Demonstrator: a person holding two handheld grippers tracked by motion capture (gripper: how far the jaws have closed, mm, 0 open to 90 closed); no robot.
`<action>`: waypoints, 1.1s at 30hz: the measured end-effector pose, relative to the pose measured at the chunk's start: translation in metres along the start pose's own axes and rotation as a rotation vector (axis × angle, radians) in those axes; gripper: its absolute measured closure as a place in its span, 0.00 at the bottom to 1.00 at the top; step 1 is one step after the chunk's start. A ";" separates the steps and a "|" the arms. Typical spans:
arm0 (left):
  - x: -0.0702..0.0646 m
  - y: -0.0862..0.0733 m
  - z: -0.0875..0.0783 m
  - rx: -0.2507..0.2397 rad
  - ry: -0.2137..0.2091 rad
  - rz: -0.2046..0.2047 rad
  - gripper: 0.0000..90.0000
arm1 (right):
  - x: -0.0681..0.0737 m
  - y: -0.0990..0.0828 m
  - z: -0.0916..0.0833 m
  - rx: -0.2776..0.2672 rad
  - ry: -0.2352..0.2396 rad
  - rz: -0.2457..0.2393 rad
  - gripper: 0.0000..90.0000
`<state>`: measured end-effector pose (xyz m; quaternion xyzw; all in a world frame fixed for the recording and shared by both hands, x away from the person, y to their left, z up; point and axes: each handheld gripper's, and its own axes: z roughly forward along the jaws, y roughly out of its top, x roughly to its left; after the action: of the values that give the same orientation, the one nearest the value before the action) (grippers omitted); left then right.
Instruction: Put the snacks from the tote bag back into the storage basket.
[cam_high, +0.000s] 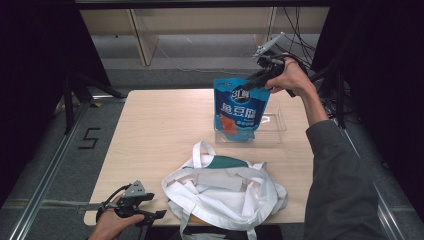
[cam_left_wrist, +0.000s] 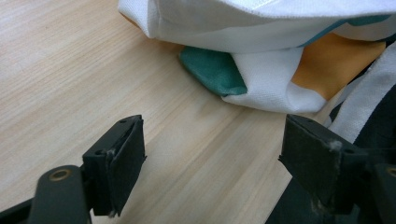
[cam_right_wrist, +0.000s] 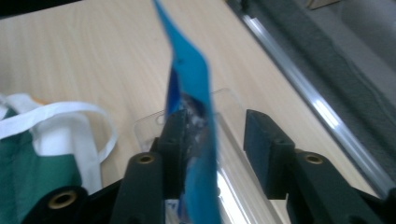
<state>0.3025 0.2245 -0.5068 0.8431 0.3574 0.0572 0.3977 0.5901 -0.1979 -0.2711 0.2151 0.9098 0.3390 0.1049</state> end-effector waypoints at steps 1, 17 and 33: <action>0.001 0.000 -0.001 0.007 0.002 0.006 0.23 | 0.000 0.000 -0.003 -0.016 -0.015 0.004 0.66; 0.001 0.000 -0.001 0.008 0.001 -0.005 0.23 | 0.005 -0.018 -0.033 -0.042 -0.078 0.094 0.56; 0.002 0.001 -0.002 0.017 0.004 0.000 0.23 | 0.013 -0.045 -0.061 -0.087 -0.138 0.153 0.47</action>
<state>0.3036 0.2267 -0.5052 0.8464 0.3586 0.0560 0.3897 0.5436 -0.2575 -0.2554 0.3021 0.8658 0.3695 0.1505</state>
